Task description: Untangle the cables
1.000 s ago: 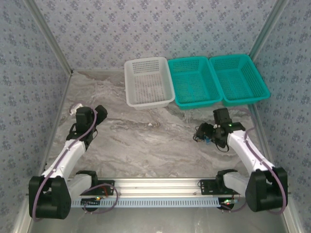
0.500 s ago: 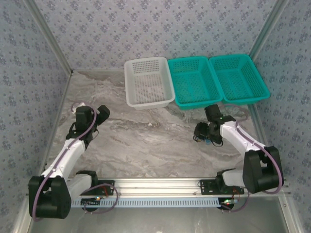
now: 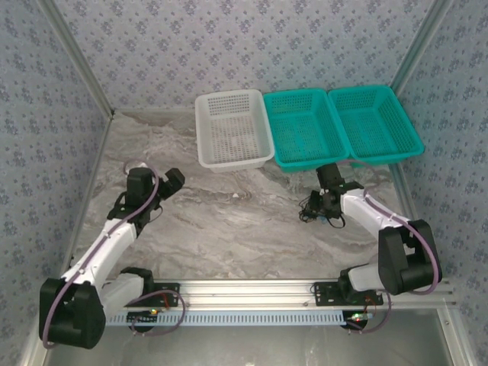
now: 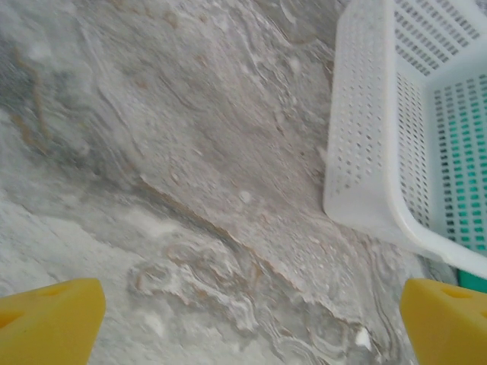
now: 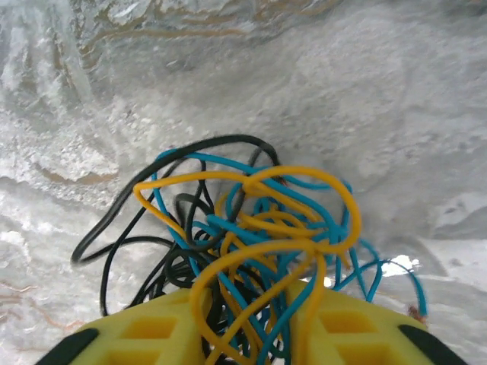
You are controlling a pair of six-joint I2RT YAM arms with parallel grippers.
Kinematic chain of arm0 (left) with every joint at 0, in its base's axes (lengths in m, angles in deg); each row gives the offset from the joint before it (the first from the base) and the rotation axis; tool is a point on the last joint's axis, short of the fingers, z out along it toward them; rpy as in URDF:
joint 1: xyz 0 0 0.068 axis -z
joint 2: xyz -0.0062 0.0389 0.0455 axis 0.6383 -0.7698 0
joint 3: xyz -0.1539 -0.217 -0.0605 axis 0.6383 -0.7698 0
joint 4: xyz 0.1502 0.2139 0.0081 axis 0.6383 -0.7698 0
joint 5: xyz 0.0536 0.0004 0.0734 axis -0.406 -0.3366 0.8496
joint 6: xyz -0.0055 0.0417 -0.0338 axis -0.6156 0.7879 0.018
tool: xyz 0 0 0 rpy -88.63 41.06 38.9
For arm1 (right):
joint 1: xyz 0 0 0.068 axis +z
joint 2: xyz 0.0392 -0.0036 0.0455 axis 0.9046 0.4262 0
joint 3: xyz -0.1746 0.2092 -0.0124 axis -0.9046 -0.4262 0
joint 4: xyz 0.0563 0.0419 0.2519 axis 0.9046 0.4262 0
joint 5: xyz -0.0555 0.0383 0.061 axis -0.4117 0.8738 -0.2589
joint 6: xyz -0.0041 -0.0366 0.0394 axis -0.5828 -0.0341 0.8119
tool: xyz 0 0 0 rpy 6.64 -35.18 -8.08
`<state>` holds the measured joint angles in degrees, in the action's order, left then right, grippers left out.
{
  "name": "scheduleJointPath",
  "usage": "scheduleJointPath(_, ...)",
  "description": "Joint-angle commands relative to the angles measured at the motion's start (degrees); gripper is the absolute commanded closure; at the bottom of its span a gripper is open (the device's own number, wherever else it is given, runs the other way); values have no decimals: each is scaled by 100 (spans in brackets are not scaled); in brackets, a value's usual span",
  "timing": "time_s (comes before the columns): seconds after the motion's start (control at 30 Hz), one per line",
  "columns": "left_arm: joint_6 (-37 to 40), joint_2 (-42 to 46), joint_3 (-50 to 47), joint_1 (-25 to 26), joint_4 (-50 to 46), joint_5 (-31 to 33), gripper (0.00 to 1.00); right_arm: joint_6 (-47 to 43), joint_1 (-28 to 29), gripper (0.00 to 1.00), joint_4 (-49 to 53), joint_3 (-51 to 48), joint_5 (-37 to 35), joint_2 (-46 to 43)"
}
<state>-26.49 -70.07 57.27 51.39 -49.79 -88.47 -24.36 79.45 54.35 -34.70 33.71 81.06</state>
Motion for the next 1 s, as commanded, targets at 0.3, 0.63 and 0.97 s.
scheduleJointPath(0.3,-827,219,-297,1332,-247,111,1,-30,781,100,-1173,-150,1304,145)
scheduleJointPath(0.63,-458,-1076,228,2307,491,-554,1,1275,1340,100,-3100,-395,2378,434)
scheduleJointPath(0.97,1458,-2106,1179,3388,220,-929,2,2651,1036,100,-4545,-658,3537,1047)
